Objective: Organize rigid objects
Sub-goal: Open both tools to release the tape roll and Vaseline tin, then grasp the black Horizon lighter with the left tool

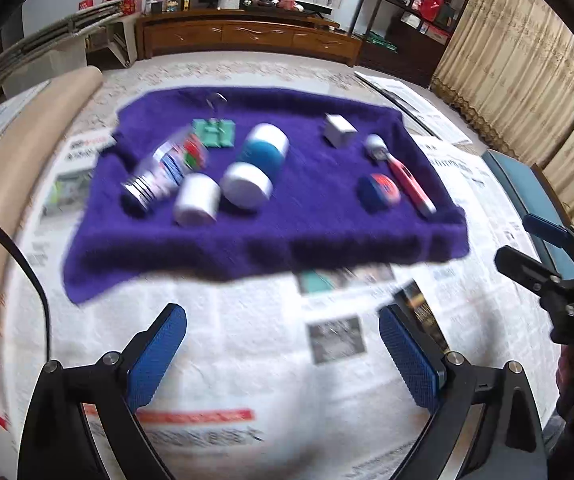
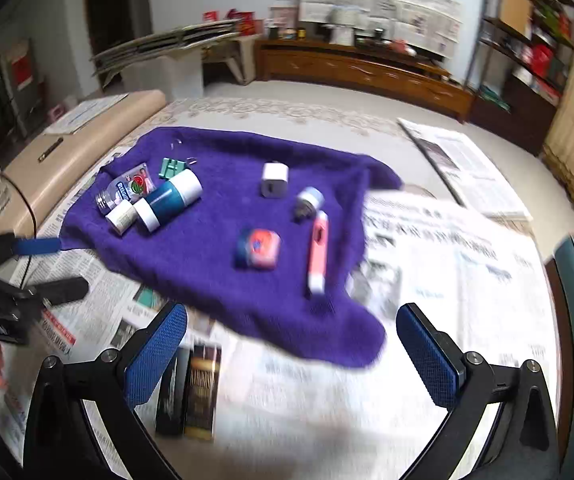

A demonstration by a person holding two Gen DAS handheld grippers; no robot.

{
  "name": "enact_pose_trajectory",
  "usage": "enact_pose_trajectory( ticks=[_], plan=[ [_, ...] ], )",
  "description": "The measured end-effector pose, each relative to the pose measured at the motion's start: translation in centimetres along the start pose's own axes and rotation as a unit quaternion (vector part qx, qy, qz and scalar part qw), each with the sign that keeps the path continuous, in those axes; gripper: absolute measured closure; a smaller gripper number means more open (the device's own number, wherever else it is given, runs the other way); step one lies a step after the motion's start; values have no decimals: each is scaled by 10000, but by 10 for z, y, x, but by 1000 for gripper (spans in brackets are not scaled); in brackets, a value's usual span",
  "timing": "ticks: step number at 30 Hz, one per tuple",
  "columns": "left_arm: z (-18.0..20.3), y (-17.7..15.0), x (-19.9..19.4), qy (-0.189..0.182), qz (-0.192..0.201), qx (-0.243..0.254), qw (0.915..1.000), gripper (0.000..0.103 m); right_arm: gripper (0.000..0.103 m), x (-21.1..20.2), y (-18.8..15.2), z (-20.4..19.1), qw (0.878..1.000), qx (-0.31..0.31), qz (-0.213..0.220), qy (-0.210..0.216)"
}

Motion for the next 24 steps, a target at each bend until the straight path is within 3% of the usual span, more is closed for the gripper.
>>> enact_pose_trajectory(
  ticks=[4,12,24],
  plan=[
    [16,-18,12,-15,-131,33,9999,5,0,-21,-23,11,9997,226,19,-82],
    [40,-40,18,40,-11,36,10000,5,0,-34,-63,35,9963,840,29,-152],
    [67,-53,30,348,-5,184,9992,5,0,-39,-88,54,9927,1191,137,-136]
  ],
)
Point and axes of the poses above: each gripper's, at about its wrist camera, not at the fingertips, and x roughly the way its jaws point, z to its right, y to its top, the point moved 2 cm from there along x, roughly the way its jaws point, and after that the axes turned 5 degrees about -x, right-handed, at the moved point
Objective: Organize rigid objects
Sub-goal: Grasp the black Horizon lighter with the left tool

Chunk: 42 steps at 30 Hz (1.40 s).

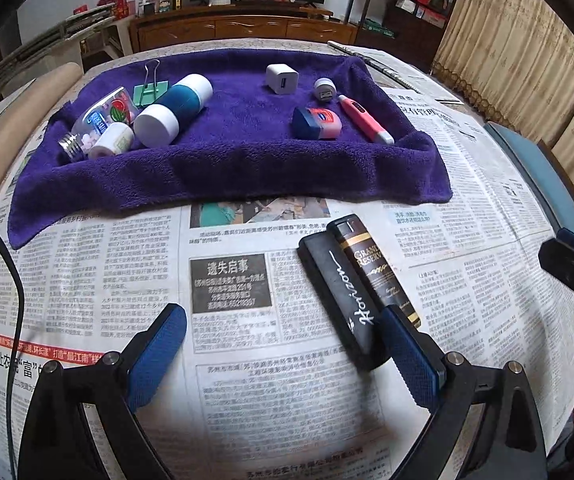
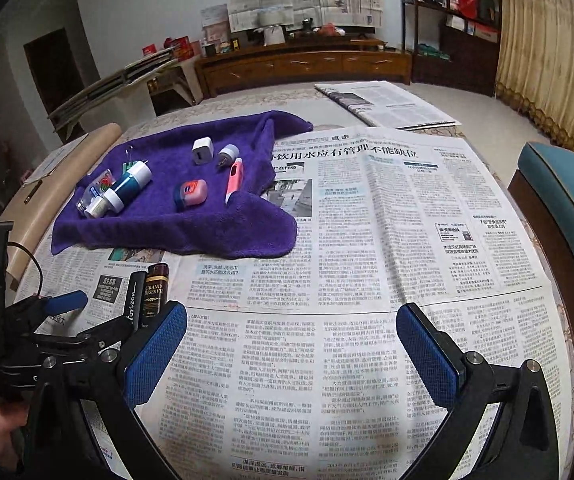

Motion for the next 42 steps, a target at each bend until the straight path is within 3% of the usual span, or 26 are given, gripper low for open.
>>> enact_pose_trajectory(
  ticks=[5,7,9,15,17,20,23,26,27,34,42],
  plan=[
    [9,7,5,298,30,32,9995,3,0,1,-2,-3,10000,-40,-9,33],
    [10,6,3,661,83,137,9977,3,0,2,-3,-4,10000,-55,-29,56],
    [9,4,-1,794,152,154,9966,3,0,3,-4,-4,10000,-55,-37,66],
    [17,-1,4,934,142,184,9954,7,0,1,-6,1,9999,33,-30,93],
    [25,-5,1,1087,408,386,9925,10,0,1,-6,2,9999,52,-31,121],
    [26,-9,-3,852,458,352,9947,29,0,2,-7,2,9999,47,-61,153],
    [27,-8,-2,696,481,297,9960,40,0,3,-8,2,9998,67,-86,173],
    [30,-8,-3,541,515,254,9969,67,0,5,-8,2,9997,80,-125,192],
    [32,-10,-5,486,527,263,9971,81,0,5,-8,1,9997,74,-129,195],
    [21,-10,-9,188,511,117,9984,82,0,8,-9,-2,9996,42,-174,201],
    [-11,-4,-32,189,723,-69,9972,82,0,15,-9,-22,9990,-155,-208,355]
  ],
)
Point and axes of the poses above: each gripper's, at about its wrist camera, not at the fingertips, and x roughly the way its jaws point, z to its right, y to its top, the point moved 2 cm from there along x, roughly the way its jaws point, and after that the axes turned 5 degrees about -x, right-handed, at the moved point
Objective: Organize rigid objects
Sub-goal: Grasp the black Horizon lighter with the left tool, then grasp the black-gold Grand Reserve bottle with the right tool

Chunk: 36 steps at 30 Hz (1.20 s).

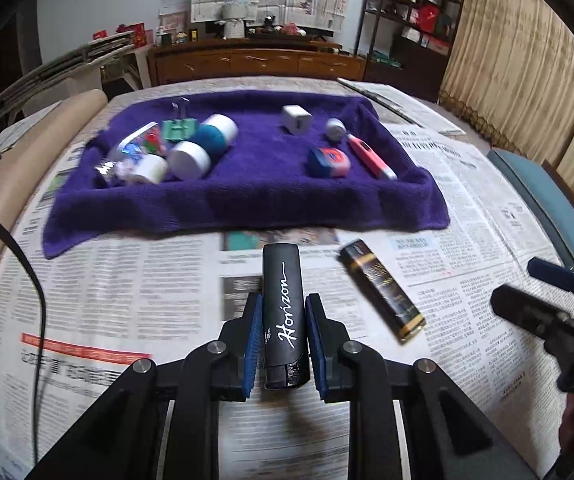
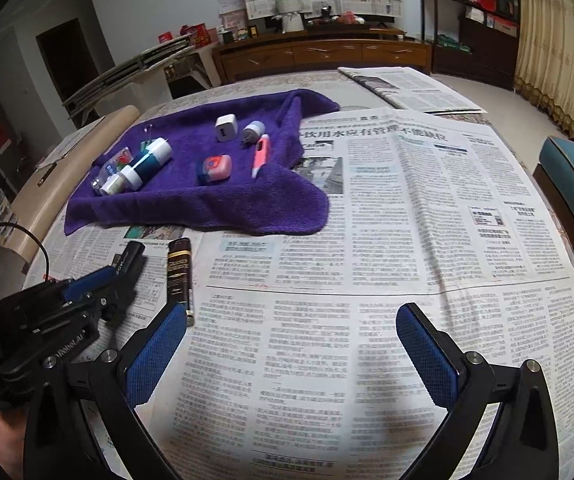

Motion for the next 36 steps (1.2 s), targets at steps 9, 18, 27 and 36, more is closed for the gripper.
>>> enact_pose_trajectory(
  ticks=[9,18,27,36],
  plan=[
    [-44,6,-21,83,148,-190,9997,82,1,15,3,-35,9995,-283,-38,158],
    [-78,2,-25,26,125,-426,9990,82,8,39,11,-76,9963,-801,-77,303],
    [-94,-2,-28,-87,102,-536,9985,82,31,61,13,-93,9933,-1063,-317,316],
    [-97,-2,-31,-187,73,-573,9982,82,40,63,6,-97,9906,-1343,-250,86]
  ],
)
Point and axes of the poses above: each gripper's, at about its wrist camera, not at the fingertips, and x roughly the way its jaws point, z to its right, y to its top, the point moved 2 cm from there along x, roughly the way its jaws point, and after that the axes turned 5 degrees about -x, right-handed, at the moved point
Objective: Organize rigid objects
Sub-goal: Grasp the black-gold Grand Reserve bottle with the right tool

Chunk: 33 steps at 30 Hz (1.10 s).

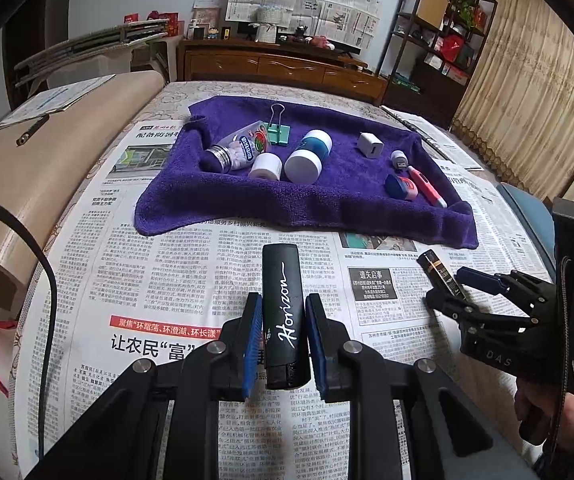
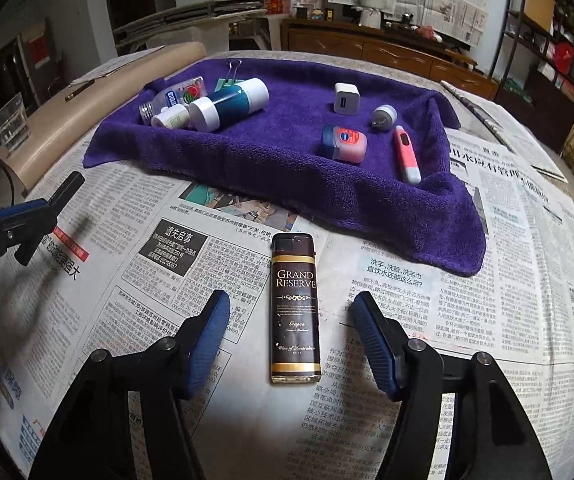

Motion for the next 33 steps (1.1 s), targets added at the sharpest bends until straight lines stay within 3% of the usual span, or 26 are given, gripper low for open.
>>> enact_pose_trajectory(
  ticks=[7,15,17,33],
  plan=[
    [0,-2,3,3,-65,10,10000,82,65,-3,1,-4,9999,-112,72,-5],
    [1,-4,7,41,-105,20,9999,82,70,-5,1,-6,9999,-147,64,-24],
    [2,-4,6,38,-107,20,9999,82,80,-5,0,-6,9999,-144,62,-8],
    [-3,0,-6,59,-21,-10,10000,82,80,-9,-3,-2,9999,37,24,131]
  ],
)
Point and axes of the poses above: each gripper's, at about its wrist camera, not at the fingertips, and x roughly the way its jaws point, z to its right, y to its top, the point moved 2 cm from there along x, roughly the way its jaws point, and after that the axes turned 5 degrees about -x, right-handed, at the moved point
